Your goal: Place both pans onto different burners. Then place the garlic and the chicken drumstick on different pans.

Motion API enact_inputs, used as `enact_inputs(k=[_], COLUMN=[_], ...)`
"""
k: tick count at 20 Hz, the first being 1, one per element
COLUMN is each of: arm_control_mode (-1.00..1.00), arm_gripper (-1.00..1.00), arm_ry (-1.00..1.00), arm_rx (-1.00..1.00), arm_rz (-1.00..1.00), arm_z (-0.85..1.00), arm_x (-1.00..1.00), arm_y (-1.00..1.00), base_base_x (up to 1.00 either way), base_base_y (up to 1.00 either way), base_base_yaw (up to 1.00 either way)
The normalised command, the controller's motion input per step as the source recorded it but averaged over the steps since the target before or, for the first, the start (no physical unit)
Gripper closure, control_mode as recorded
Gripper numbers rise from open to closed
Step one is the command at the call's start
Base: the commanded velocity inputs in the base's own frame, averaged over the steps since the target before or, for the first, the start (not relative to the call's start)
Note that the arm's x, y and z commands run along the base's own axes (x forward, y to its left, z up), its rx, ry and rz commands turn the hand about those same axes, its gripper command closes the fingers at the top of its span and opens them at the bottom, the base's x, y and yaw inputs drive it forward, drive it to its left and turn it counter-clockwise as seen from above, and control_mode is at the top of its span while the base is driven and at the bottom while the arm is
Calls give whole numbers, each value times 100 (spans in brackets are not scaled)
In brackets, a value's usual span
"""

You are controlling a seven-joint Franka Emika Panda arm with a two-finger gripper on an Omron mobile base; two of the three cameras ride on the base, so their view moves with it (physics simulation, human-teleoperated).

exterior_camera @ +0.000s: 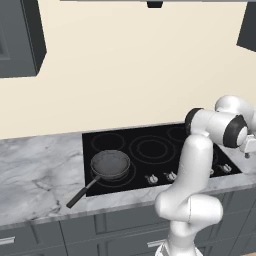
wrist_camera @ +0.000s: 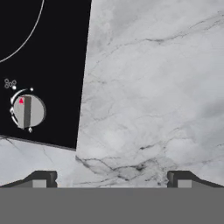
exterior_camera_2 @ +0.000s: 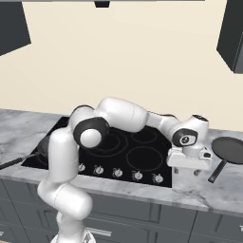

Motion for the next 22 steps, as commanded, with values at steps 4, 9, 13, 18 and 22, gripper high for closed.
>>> enact_inputs(k=[4,9,13,18,22], arm_control_mode=[-100,-100,-100,-100,-100], arm_gripper=[-100,-100,-100,-100,-100], arm_ry=[0,0,0,0,0], arm_rx=[-2,-1,0,-1,0], arm_rz=[-4,-3,-2,-2,-3], arm_z=[-13,-13,-13,-13,-2], arm_x=[0,0,0,0,9], arm_y=[-22,-20,-19,-18,-16], base_base_x=[0,0,0,0,0], base_base_y=[0,0,0,0,0], base_base_yaw=[0,0,0,0,0])
